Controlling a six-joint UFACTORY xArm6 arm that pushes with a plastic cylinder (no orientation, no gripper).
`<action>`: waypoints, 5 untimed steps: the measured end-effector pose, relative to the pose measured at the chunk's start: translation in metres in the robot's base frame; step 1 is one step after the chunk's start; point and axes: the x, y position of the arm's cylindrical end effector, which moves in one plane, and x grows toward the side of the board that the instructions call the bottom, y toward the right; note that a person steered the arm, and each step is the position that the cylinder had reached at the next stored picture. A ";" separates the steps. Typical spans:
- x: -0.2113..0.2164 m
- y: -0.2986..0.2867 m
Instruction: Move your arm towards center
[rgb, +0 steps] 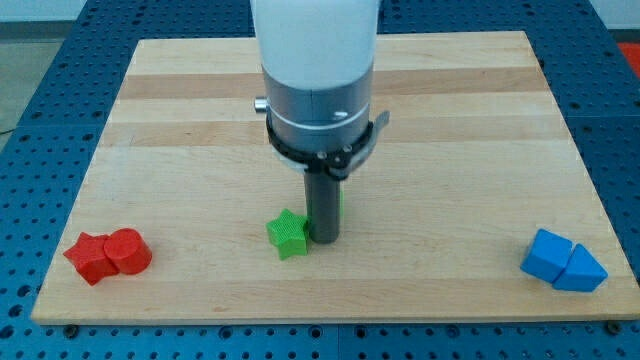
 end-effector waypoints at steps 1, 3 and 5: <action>-0.025 -0.007; -0.024 -0.002; -0.024 -0.002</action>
